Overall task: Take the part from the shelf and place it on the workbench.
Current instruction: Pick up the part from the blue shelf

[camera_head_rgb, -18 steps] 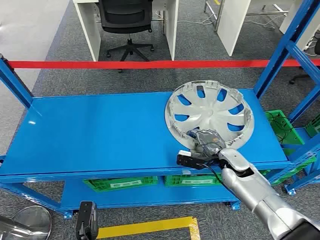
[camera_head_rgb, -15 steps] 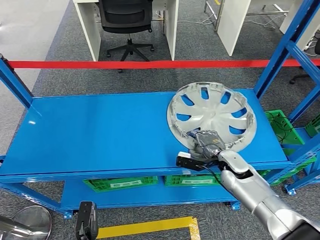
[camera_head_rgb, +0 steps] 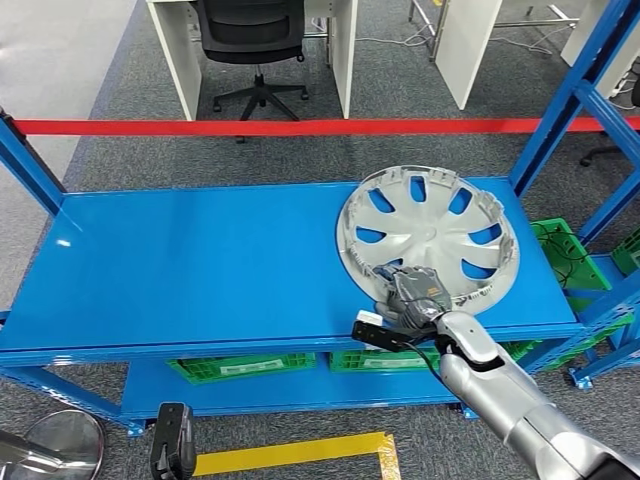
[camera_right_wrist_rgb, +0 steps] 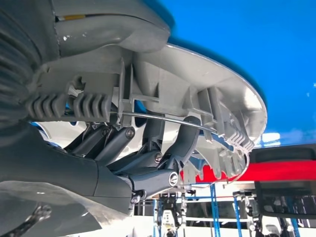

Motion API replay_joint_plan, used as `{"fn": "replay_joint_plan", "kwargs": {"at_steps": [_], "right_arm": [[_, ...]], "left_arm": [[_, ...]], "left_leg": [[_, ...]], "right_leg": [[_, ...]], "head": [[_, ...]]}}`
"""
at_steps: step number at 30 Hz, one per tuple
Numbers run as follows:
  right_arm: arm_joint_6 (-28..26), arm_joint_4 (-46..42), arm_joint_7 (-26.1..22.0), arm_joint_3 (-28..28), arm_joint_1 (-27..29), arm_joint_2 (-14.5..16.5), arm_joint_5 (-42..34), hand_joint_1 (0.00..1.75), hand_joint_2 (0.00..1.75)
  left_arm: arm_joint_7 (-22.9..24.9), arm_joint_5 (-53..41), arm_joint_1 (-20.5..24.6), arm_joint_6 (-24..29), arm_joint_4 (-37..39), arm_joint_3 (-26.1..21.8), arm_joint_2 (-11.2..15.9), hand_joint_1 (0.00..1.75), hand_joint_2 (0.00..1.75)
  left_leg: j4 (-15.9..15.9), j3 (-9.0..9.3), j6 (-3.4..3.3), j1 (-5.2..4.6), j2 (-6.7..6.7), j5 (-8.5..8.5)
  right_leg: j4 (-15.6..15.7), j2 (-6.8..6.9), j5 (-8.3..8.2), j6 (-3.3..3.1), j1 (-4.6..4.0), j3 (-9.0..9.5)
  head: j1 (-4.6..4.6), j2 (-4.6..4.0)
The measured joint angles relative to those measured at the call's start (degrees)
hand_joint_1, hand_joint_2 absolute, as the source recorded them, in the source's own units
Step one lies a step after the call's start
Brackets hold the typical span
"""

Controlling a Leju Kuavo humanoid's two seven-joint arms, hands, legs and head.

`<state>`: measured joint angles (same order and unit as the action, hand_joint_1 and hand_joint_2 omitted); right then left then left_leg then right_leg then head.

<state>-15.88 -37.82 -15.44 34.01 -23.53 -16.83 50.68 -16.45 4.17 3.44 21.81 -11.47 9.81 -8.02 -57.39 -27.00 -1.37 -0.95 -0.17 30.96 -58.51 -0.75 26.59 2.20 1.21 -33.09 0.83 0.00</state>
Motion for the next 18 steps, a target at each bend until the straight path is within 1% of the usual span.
{"fn": "replay_joint_plan", "kwargs": {"at_steps": [3,7,13,18], "right_arm": [[-2.94,-2.85,-0.99,-0.91,2.29,-0.04,-0.76,1.75,1.75],[-5.98,-11.2,-0.99,-2.82,7.08,-0.56,-0.89,1.75,1.75],[-8.21,-25.74,-0.21,-6.31,12.57,-2.42,1.49,1.75,1.75],[-9.49,-34.4,0.01,-7.78,15.38,-3.92,3.72,1.75,1.75]], "left_arm": [[-0.08,0.0,-0.01,0.02,0.0,-0.03,0.01,0.0,0.0],[-0.1,-0.12,-0.05,0.07,0.0,-0.06,0.09,0.0,0.0],[-0.43,-1.34,-0.07,0.09,0.0,-0.06,0.22,0.0,0.0],[-1.74,-2.13,-0.07,0.24,0.0,-0.06,0.38,0.0,0.0]], "left_leg": [[0.0,-0.18,0.0,0.01,-0.08,0.0],[-0.01,-0.52,-0.02,0.01,-0.14,-0.02],[-0.01,-0.68,-0.03,0.01,-0.14,-0.03],[-0.01,-0.84,-0.04,0.01,-0.15,-0.03]], "right_leg": [[0.0,0.1,0.01,0.0,0.0,-0.12],[-0.02,0.17,0.0,0.0,0.01,-0.47],[-0.03,0.16,0.01,0.0,0.01,-0.73],[-0.03,0.16,0.02,0.01,0.01,-0.84]], "head": [[0.01,0.0],[0.0,0.0],[0.01,0.0],[0.01,0.0]]}}
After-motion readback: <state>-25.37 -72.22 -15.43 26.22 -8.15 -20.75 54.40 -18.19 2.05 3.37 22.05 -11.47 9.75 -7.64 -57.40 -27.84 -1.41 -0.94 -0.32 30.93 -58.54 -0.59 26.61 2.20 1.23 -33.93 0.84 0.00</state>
